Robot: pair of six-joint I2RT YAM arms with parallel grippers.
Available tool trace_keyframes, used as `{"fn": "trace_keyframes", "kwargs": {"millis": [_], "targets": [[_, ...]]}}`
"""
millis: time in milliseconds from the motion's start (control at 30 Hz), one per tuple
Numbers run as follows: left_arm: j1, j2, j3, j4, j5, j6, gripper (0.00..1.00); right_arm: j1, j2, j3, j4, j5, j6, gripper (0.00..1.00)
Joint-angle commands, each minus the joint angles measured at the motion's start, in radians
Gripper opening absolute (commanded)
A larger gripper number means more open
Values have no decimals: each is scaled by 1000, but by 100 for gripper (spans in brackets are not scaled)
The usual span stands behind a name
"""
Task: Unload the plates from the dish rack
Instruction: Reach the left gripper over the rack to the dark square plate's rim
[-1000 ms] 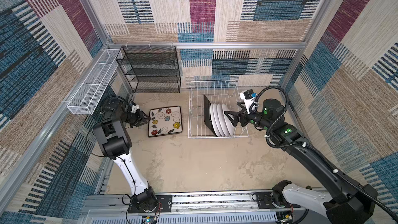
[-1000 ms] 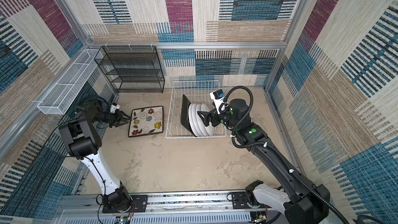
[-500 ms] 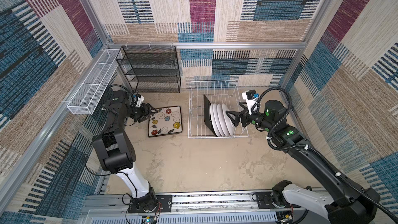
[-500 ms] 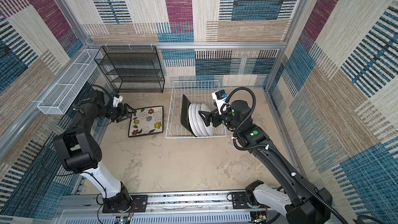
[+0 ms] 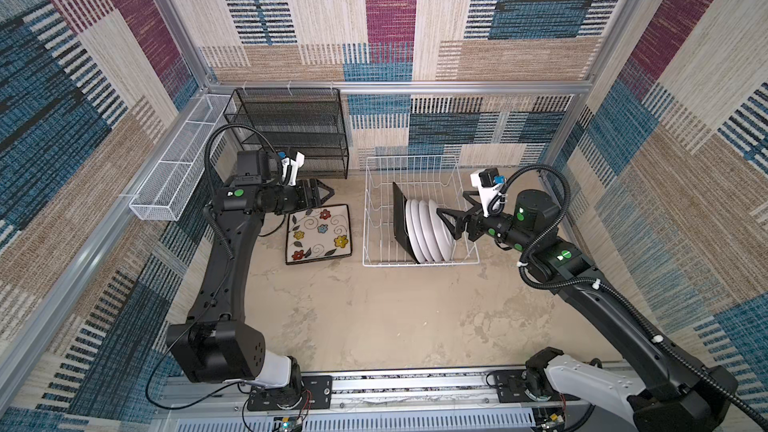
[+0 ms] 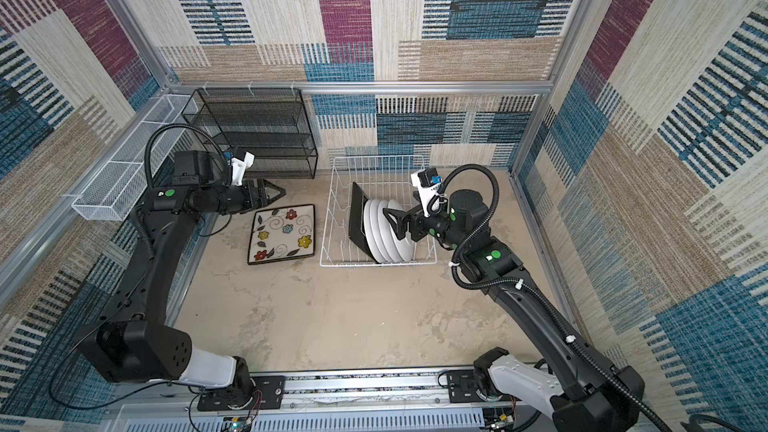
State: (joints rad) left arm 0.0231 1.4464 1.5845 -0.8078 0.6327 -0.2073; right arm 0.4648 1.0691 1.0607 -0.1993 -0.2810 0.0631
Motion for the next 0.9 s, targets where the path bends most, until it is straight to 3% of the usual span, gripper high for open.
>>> {"fn": "trace_keyframes", "kwargs": {"millis": [0,233,467,867], "targets": [[-41,-44,-24,93,-95,-120,77,1,9,25,17,-11,7,99],[-167,-94,-72,120,-188,-186,77,2,64,90,-49,-34,20,99],[-273,-88,-82,120,-268,-209,76,2,76,80,-70,-56,124,99],[-478,58,-115,185,-362,-291,71,1,-16,23,-99,-8,200,99]]}}
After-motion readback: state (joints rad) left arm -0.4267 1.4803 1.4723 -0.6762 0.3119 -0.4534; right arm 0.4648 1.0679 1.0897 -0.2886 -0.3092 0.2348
